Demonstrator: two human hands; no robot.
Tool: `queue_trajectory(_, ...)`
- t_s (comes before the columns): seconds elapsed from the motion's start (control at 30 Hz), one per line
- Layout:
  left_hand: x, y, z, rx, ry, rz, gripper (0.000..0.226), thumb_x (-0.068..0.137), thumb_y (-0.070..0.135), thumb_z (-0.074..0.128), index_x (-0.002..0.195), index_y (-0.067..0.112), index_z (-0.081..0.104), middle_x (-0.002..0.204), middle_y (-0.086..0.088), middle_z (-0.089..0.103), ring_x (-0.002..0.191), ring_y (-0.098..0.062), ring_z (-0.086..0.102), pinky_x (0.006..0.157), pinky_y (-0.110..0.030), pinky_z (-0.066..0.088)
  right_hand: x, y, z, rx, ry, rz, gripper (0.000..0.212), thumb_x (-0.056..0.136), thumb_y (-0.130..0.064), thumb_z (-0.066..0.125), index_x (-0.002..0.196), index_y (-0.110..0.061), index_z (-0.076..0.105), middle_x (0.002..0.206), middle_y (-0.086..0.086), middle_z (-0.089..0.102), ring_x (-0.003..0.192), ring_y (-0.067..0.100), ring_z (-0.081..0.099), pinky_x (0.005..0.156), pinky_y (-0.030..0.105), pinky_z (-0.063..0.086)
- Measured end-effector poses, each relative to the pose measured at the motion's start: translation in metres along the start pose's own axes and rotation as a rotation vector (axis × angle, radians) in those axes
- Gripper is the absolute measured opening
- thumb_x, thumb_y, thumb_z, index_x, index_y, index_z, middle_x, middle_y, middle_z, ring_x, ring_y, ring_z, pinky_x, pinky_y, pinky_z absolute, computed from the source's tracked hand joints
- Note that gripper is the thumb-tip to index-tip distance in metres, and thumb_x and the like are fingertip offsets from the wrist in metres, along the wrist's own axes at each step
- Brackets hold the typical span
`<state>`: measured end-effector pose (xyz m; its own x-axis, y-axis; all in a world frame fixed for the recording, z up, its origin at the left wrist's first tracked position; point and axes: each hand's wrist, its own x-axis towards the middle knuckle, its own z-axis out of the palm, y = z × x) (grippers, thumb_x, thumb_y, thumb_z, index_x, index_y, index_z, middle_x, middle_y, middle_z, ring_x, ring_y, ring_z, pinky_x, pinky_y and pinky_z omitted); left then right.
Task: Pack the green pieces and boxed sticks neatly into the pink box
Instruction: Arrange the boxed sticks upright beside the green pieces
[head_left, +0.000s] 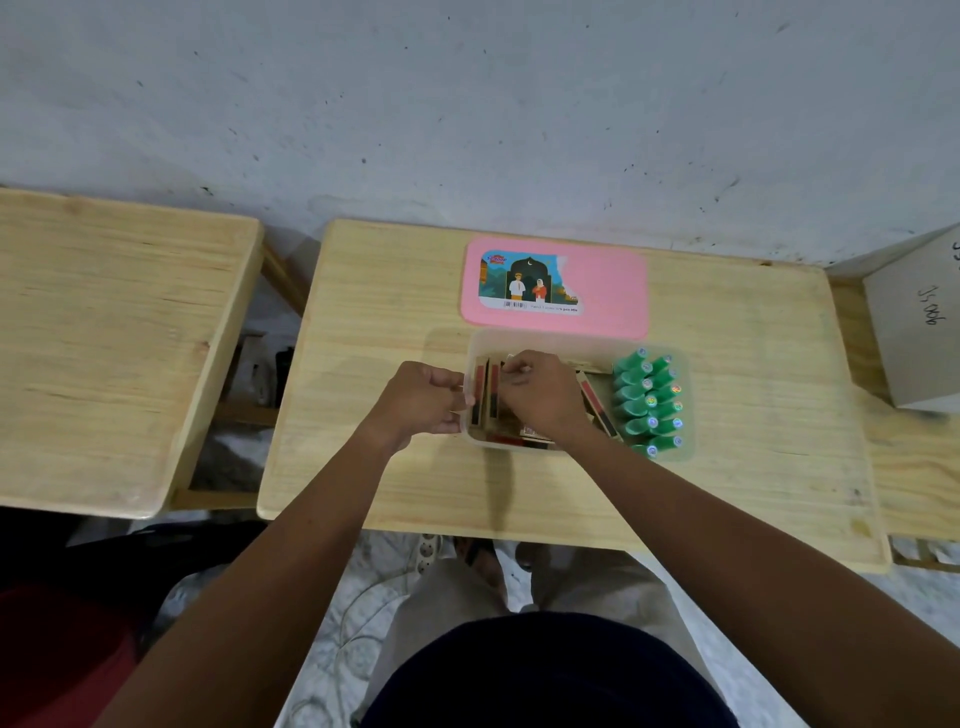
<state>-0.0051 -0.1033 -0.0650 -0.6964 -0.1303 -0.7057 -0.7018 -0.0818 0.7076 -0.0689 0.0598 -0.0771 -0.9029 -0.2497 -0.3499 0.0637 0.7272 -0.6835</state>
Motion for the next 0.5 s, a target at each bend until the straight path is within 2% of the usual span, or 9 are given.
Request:
queue_trajectory(0.07, 0.000, 0.001, 0.000, 0.000, 0.001, -0.003, 0.026, 0.081, 0.005, 0.075, 0.107, 0.005, 0.074, 0.102, -0.021, 0.074, 0.093, -0.036, 0.072, 0.077, -0.040, 0.061, -0.001, 0.004, -0.008, -0.065, -0.083, -0.041, 0.014, 0.075, -0.014, 0.060, 0.084, -0.019, 0.070, 0.084, -0.006, 0.072, 0.079, 0.016, 0.064, 0.067, 0.027, 0.048)
queue_trajectory(0.17, -0.001, 0.001, -0.001, 0.005, -0.002, -0.007, 0.025, 0.081, 0.004, 0.075, 0.106, 0.005, 0.074, 0.102, -0.020, 0.074, 0.094, -0.038, 0.071, 0.080, -0.043, 0.061, -0.003, 0.005, -0.018, -0.317, -0.245, -0.126, 0.020, 0.072, -0.017, 0.067, 0.090, -0.026, 0.069, 0.082, -0.011, 0.068, 0.079, 0.015, 0.064, 0.064, 0.025, 0.046)
queue_trajectory(0.27, -0.002, 0.003, -0.001, 0.010, -0.010, -0.007, 0.024, 0.081, 0.005, 0.075, 0.106, 0.005, 0.074, 0.101, -0.020, 0.074, 0.094, -0.038, 0.071, 0.081, -0.044, 0.060, -0.002, 0.004, -0.019, -0.500, -0.245, -0.229, 0.025, 0.072, -0.019, 0.064, 0.094, -0.030, 0.069, 0.086, -0.007, 0.070, 0.082, 0.021, 0.066, 0.064, 0.028, 0.049)
queue_trajectory(0.37, -0.004, 0.004, 0.000, 0.016, 0.001, -0.003, 0.024, 0.082, 0.005, 0.075, 0.106, 0.005, 0.074, 0.102, -0.021, 0.074, 0.094, -0.036, 0.072, 0.079, -0.041, 0.061, 0.001, 0.002, -0.020, -0.626, -0.265, -0.336, 0.035, 0.075, -0.024, 0.061, 0.106, -0.037, 0.068, 0.092, 0.000, 0.070, 0.086, 0.026, 0.064, 0.065, 0.031, 0.048)
queue_trajectory(0.43, -0.004, 0.004, 0.001, 0.013, 0.007, 0.005, 0.023, 0.082, 0.005, 0.074, 0.105, 0.005, 0.075, 0.103, -0.021, 0.073, 0.087, -0.032, 0.072, 0.076, -0.039, 0.062, 0.004, 0.002, -0.024, -0.674, -0.284, -0.387, 0.040, 0.074, -0.028, 0.061, 0.111, -0.042, 0.066, 0.092, -0.002, 0.070, 0.085, 0.025, 0.063, 0.064, 0.030, 0.045)
queue_trajectory(0.5, -0.004, 0.004, 0.001, 0.018, 0.012, 0.009, 0.022, 0.083, 0.006, 0.074, 0.104, 0.006, 0.075, 0.102, -0.021, 0.074, 0.080, -0.028, 0.072, 0.073, -0.036, 0.062, 0.005, 0.005, -0.028, -0.653, -0.272, -0.377, 0.043, 0.071, -0.029, 0.062, 0.111, -0.042, 0.066, 0.093, -0.003, 0.070, 0.086, 0.025, 0.064, 0.064, 0.031, 0.049)
